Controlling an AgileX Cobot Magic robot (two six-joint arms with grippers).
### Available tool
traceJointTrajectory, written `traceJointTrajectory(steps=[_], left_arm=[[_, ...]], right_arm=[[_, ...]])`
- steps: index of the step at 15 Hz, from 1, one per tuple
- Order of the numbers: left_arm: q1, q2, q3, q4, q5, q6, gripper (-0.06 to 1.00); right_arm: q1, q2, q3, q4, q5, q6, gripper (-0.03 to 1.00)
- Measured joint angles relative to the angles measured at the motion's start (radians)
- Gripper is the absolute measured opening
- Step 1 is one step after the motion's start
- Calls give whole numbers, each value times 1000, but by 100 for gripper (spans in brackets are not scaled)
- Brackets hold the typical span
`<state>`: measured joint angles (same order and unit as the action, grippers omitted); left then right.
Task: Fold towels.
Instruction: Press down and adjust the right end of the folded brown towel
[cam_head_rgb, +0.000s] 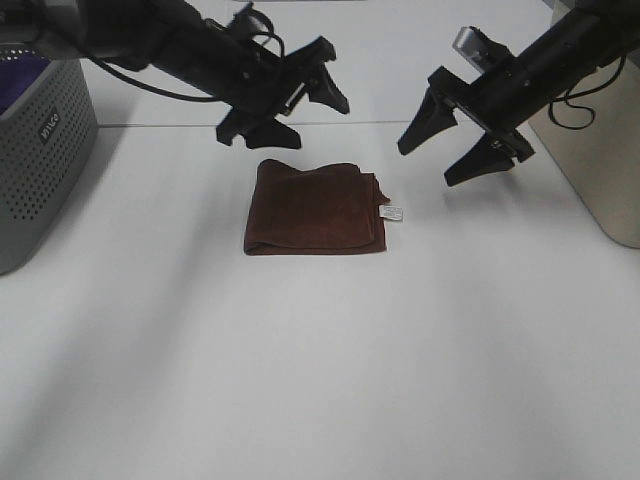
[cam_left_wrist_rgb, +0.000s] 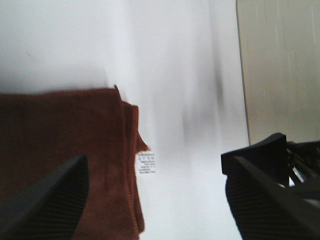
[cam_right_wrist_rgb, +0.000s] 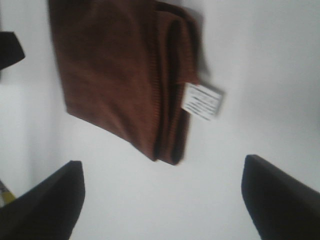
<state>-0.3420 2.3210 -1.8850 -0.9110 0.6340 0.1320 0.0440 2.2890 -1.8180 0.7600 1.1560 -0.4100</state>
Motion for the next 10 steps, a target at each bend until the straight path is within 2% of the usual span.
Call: traceJointTrajectory(steps=[3,5,6,7,9,10], left_arm=[[99,-35,-4,69,48,18,72],[134,-35,-5,113,96,18,72],[155,-34,-5,169,149,18,72],[155,-34,-5,169,149,18,72],[157,-34,-5,196,184,18,72],[157,-34,-5,198,189,18,72]], right_arm=[[69,3,0,176,-39,-82,81],[97,24,0,292,-74,-133,81],[108,79,0,450,-96,-203,81],[108,79,0,450,-96,-203,81],[107,142,0,555,-107,-241,81],[107,186,0,560,-143,-257,81]])
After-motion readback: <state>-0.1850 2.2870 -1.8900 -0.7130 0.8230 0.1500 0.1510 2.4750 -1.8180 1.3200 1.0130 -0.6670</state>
